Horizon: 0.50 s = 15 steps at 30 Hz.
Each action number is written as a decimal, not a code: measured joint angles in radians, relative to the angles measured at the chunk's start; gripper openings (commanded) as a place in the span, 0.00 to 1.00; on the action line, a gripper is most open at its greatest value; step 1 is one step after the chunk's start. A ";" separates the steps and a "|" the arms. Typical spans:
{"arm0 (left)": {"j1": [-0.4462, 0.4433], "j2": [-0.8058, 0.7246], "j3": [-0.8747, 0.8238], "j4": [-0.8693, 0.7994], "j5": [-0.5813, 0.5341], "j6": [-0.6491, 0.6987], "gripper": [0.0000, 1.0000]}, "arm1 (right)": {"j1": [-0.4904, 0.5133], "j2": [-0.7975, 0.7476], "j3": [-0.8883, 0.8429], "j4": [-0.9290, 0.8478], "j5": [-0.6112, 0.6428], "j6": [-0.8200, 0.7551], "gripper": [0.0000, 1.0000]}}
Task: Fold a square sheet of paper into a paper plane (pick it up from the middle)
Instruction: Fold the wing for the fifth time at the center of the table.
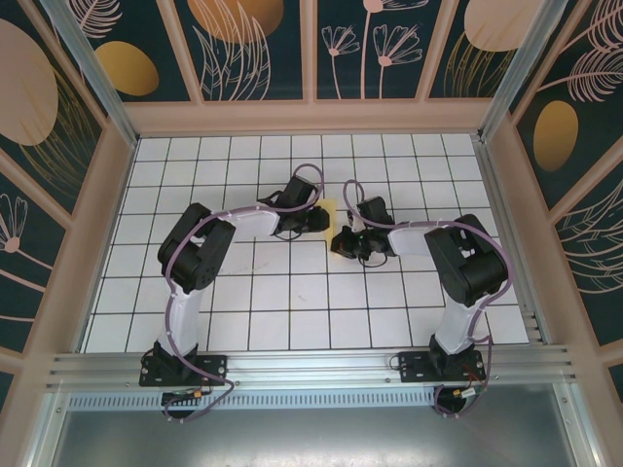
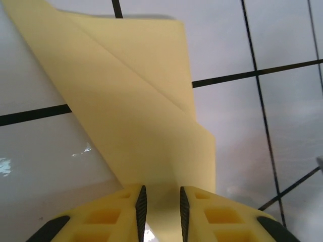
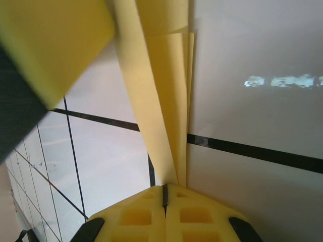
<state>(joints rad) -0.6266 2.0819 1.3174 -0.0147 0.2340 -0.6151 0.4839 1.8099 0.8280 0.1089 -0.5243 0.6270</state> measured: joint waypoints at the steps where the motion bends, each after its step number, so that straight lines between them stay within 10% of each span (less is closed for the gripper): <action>1: 0.003 -0.018 -0.016 0.019 0.011 0.003 0.28 | 0.000 0.000 0.000 0.000 0.000 0.000 0.00; 15: 0.008 -0.116 -0.262 0.289 0.201 -0.026 0.12 | -0.015 0.013 -0.001 0.013 -0.035 0.007 0.00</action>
<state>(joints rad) -0.6189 1.9656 1.0557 0.2745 0.4347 -0.6407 0.4690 1.8225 0.8272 0.1219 -0.5598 0.6338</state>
